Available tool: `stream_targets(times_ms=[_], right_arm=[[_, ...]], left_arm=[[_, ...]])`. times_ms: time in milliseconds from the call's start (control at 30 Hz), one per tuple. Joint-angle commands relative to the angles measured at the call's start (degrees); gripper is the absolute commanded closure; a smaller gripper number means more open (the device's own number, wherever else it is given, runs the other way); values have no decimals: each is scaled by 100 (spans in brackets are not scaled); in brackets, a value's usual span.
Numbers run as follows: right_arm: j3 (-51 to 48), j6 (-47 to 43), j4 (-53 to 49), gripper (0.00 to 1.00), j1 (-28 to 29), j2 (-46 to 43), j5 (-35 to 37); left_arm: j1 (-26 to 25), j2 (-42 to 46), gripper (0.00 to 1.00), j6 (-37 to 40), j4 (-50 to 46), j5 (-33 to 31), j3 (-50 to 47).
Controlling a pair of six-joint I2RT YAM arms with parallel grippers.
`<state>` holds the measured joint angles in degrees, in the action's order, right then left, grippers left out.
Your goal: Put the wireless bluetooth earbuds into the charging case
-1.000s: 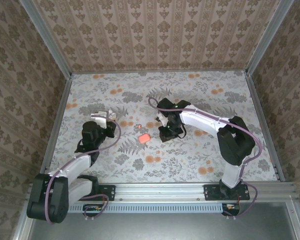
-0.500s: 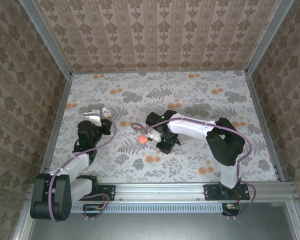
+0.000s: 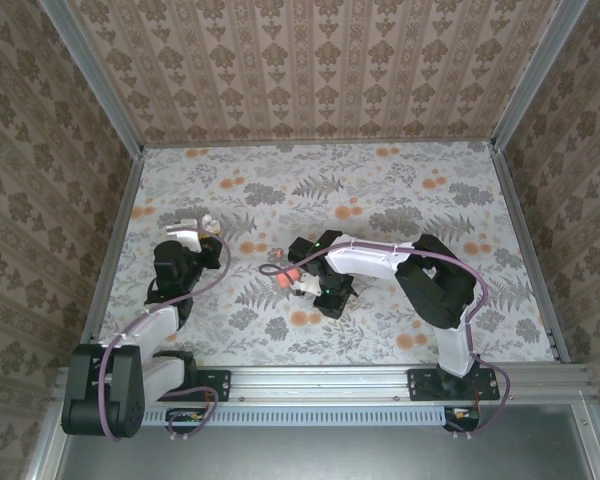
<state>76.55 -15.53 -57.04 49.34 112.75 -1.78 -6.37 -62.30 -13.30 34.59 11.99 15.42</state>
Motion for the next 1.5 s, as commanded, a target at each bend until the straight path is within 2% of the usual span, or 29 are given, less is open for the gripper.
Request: stream_targets(times_ms=[0,133,333,467,567,667,833,1000,1100,1267,1467], right_arm=[[-9,-109,-79,63,-12,145,171],[117,-71,-205,56,-13,23,324],[616,258,-721,55,-12,-250,359],[653,1025,-748,57,-15,-536,127],[593,2134,-678,59,-68,-642,8],[465,3644,-639,63,-150,-702,-95],[19,6225,-676,64,-425,-897,-201],[-755,7883,613,62,-471,-1198,-998],[-908,8222,876,61,-450,-1122,-1081],[-640,8097,638,56,-435,-796,-978],[-369,7854,280,57,-432,-487,-911]], left_arm=[[49,-54,99,-111,250,106,180],[58,-100,99,-111,276,140,196],[48,-133,98,-95,277,163,214],[57,-106,98,-59,277,155,223],[49,-98,99,-47,243,163,233],[49,-74,99,-47,190,189,237],[-7,-71,98,-40,155,157,236],[-132,-54,99,15,100,76,216],[-187,-36,98,54,79,32,215],[-229,-36,98,80,43,-20,223],[-226,-19,98,73,53,-52,216]])
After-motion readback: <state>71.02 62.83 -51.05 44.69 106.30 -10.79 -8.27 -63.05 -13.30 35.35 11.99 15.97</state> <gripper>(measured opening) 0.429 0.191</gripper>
